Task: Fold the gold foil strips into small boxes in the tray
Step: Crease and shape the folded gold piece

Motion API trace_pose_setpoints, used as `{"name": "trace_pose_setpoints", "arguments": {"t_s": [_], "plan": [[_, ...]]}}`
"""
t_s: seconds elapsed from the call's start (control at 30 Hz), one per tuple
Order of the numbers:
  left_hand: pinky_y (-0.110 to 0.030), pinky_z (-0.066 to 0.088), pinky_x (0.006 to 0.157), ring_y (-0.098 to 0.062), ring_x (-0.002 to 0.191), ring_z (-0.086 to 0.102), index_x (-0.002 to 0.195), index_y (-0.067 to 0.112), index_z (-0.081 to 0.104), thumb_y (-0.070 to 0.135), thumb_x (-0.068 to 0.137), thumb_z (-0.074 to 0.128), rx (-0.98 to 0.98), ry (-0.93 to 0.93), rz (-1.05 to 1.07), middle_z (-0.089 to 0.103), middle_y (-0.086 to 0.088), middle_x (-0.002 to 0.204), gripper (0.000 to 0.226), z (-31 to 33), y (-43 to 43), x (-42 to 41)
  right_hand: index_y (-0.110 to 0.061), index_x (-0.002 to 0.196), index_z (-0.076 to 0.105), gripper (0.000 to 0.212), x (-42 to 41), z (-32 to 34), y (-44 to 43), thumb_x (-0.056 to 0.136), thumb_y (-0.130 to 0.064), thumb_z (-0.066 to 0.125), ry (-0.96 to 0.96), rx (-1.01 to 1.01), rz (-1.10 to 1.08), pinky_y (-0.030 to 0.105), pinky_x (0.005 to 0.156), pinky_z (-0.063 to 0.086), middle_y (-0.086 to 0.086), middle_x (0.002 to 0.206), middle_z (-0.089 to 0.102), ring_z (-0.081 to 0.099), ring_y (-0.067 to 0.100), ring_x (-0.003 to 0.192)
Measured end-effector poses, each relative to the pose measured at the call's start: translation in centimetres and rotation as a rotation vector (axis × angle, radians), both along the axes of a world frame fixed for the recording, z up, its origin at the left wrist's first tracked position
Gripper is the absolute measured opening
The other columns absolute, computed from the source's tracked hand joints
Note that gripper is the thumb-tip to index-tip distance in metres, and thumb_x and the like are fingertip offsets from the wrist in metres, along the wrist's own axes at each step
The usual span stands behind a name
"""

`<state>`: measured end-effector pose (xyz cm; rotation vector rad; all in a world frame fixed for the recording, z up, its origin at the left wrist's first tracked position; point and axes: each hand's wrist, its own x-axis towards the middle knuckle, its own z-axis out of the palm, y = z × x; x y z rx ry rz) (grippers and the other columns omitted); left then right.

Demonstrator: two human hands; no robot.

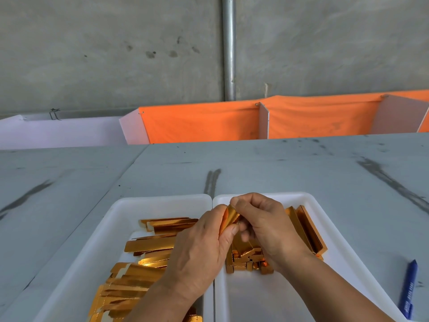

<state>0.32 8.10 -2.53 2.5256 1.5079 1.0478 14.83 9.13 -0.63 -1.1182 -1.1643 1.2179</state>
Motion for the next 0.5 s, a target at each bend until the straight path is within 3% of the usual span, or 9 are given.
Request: {"name": "trace_pose_setpoints", "arguments": {"t_s": [0.17,0.5], "plan": [[-0.006,0.041,0.059,0.001,0.074,0.056,0.126,0.029,0.044,0.068,0.087,0.015,-0.013,-0.038,0.000,0.052,0.020,0.091,0.063,0.06,0.03,0.02,-0.008,0.084,0.072,0.030,0.07,0.07,-0.06,0.089,-0.038,0.068,0.016,0.019,0.026,0.019,0.057,0.050,0.010,0.061,0.060,0.054,0.015,0.049],[-0.003,0.040,0.059,0.003,0.074,0.054,0.130,0.032,0.039,0.069,0.086,0.014,-0.005,-0.014,0.006,0.048,0.023,0.093,0.063,0.10,-0.07,0.03,-0.014,0.079,0.076,0.015,0.28,0.12,0.08,0.087,-0.026,0.073,0.009,0.026,0.013,0.022,0.056,0.051,0.010,0.059,0.062,0.054,0.016,0.046]]}}
